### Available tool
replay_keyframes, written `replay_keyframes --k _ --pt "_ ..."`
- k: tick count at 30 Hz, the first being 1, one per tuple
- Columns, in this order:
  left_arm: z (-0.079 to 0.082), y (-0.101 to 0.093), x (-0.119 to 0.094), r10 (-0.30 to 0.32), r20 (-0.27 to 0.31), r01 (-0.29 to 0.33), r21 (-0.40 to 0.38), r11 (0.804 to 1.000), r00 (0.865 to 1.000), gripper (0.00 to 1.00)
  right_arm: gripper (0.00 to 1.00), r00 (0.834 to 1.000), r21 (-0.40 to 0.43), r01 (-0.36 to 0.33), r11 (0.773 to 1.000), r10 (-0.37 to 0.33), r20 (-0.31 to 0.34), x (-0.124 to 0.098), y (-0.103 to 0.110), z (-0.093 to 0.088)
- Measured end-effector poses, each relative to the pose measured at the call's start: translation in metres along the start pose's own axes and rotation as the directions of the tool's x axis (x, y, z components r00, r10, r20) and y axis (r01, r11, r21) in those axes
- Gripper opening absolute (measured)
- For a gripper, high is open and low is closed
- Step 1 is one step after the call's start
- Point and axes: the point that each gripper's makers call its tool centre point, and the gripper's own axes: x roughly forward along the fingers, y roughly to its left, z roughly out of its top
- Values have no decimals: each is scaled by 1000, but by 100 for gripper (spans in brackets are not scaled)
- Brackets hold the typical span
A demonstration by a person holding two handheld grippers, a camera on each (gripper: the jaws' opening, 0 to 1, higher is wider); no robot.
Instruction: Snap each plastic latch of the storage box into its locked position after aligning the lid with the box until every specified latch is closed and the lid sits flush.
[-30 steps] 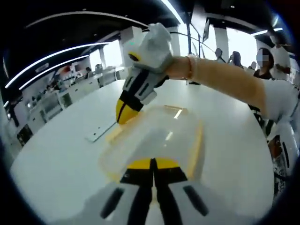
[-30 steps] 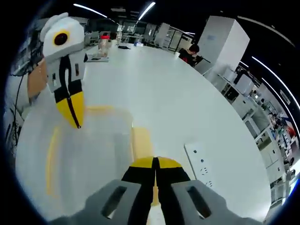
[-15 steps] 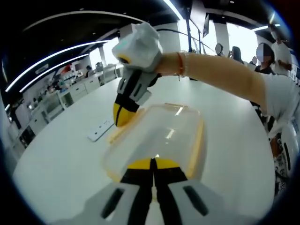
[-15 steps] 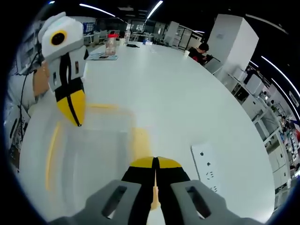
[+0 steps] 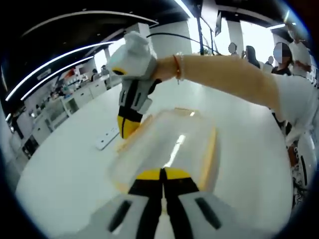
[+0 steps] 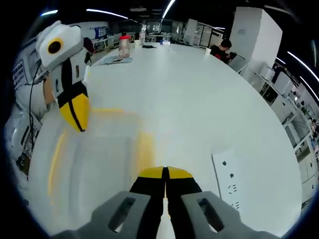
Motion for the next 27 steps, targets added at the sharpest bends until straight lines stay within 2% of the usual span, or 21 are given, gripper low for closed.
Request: replay_keyframes --k 13,16,19,21,27 --pt "-2 -6 -3 -9 -9 9 15 1000 1000 0 0 999 10 -39 999 39 15 9 4 4" --pt "-3 -8 -4 -9 -8 9 19 1000 1000 0 0 998 -26 -36 999 34 -55 19 6 -8" --pt "-4 -9 -6 -4 -7 5 23 1000 1000 0 0 998 5 -64 998 64 -3 26 10 -5" --pt "-4 -9 -7 -4 -5 4 23 1000 1000 0 0 997 11 -72 997 71 9 24 9 -5" --pt "-5 -11 -8 -2 -10 2 29 1000 1000 0 0 996 -1 -89 996 89 -10 25 12 -5"
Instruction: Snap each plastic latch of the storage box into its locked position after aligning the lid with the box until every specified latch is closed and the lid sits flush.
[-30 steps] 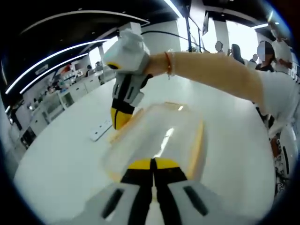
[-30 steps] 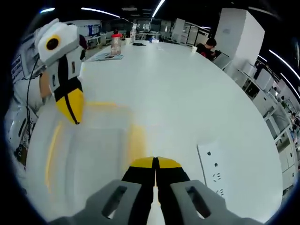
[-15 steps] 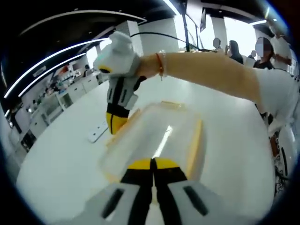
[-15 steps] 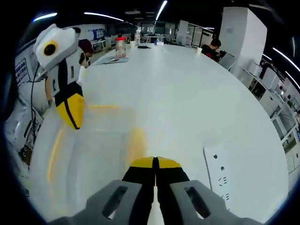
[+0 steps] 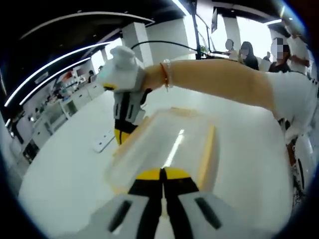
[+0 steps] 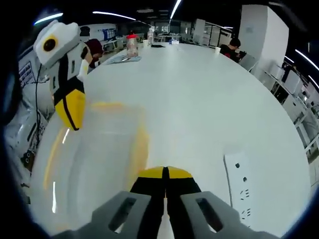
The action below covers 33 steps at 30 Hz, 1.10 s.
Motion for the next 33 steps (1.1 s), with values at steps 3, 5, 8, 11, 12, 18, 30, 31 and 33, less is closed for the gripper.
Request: replay_keyframes --k 3,5,8,11,12,18,30,31,33 --pt "0 -1 0 5 -10 -5 -2 1000 1000 0 0 1000 4 -5 1000 5 13 0 2 0" --pt "0 -3 1 14 -26 -14 2 1000 1000 0 0 1000 14 -12 1000 11 8 0 5 -2" --pt "0 -4 2 24 -43 -23 14 1000 999 0 0 1000 13 -14 1000 14 -4 0 6 -4" --pt "0 -5 4 39 -53 -38 25 999 998 0 0 1000 25 -19 1000 19 3 0 6 -5" --pt "0 -4 4 42 -57 -41 23 999 997 0 0 1000 23 -20 1000 20 2 0 7 -5" --pt "0 -5 5 54 -80 -50 44 998 995 0 0 1000 33 -30 999 30 1 2 10 -7" --pt "4 -5 8 55 -79 -51 41 998 995 0 0 998 50 -51 997 52 -19 7 13 -4" --pt "4 -5 8 53 -77 -50 41 998 996 0 0 998 51 -53 997 54 -22 6 12 -4" --pt "5 -5 8 54 -78 -51 43 998 995 0 0 997 64 -68 996 71 -35 7 12 -5"
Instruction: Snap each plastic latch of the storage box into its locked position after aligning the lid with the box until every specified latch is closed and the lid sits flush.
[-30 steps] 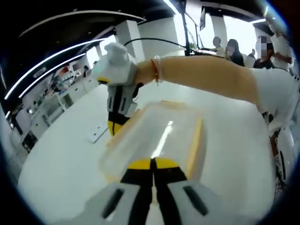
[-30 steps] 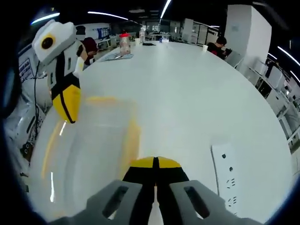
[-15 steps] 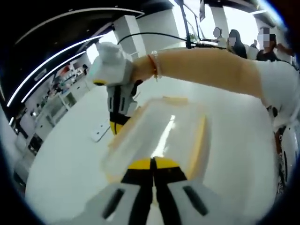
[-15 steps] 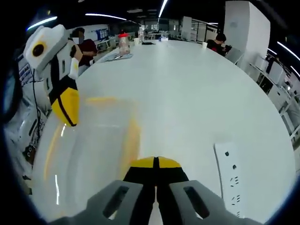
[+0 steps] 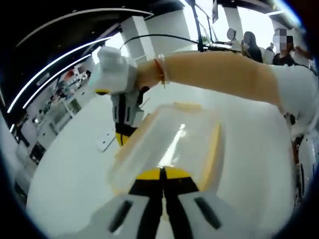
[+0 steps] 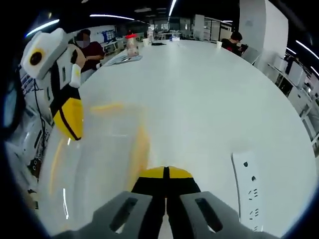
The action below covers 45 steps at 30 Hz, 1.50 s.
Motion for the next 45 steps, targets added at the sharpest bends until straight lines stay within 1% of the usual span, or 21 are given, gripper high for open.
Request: replay_keyframes --k 4,10,14,15,17,19,23,24,26,27,28,29,30,32,33,35,37,39,42,43,45 --pt "2 0 0 1 -13 -1 18 1000 1000 0 0 999 7 -18 1000 18 -33 1 2 -1" --pt "4 3 0 -12 1 12 8 1000 1000 0 0 995 32 -63 998 65 -73 2 1 -2" --pt "6 3 0 -21 4 21 -2 1000 1000 0 0 994 66 -88 994 92 -66 2 0 -3" --pt "6 4 0 -18 2 18 1 1000 1000 0 0 994 31 -78 996 80 -80 2 -2 -4" --pt "7 4 -2 -24 1 24 -4 1000 1000 0 0 994 73 -84 994 89 -64 2 4 -2" --pt "7 5 -2 -24 6 24 -9 1000 1000 0 0 994 62 -75 995 79 -69 2 3 -3" --pt "8 7 -1 -26 11 26 -15 1000 1000 0 0 999 39 -43 998 44 -18 -1 -1 1" --pt "9 7 -1 -28 11 28 -19 999 1000 0 0 1000 15 -27 1000 28 -11 -3 -1 1" --pt "9 8 -1 -32 11 32 -22 999 999 0 0 998 -6 56 998 -56 25 -6 -9 6" --pt "9 9 0 -39 10 39 -35 999 999 0 0 990 -3 138 990 -138 40 -11 -18 7" --pt "10 9 0 -42 8 42 -36 998 999 0 0 984 8 176 984 -176 41 -16 -22 6" --pt "9 8 -1 -48 2 48 -36 998 999 0 0 980 25 193 981 -194 54 -24 -20 7" --pt "9 8 -1 -54 -4 54 -39 998 999 0 0 972 47 207 977 -211 99 -33 -18 14" --pt "9 8 -1 -59 -11 59 -41 997 998 0 0 949 70 270 960 -278 148 -55 -20 23" --pt "8 7 0 -65 -24 64 -43 997 998 0 0 921 98 326 940 -339 190 -77 -17 33" --pt "8 7 0 -69 -35 68 -47 997 997 0 0 880 155 375 914 -404 251 -102 -9 48" --pt "6 7 0 -73 -44 71 -45 996 996 0 0 841 171 414 894 -448 304 -122 6 60" --pt "5 7 -1 -80 -43 78 -50 996 996 0 0 806 223 446 867 -497 321 -136 10 65" --pt "3 8 -1 -101 -33 98 -78 992 994 0 0 806 225 450 864 -502 315 -136 52 62" --pt "3 8 -1 -106 -31 103 -85 991 994 0 0 812 182 469 864 -503 297 -131 71 58" --pt "2 7 -1 -109 -28 106 -94 990 994 0 0 810 124 501 857 -514 282 -121 95 54"
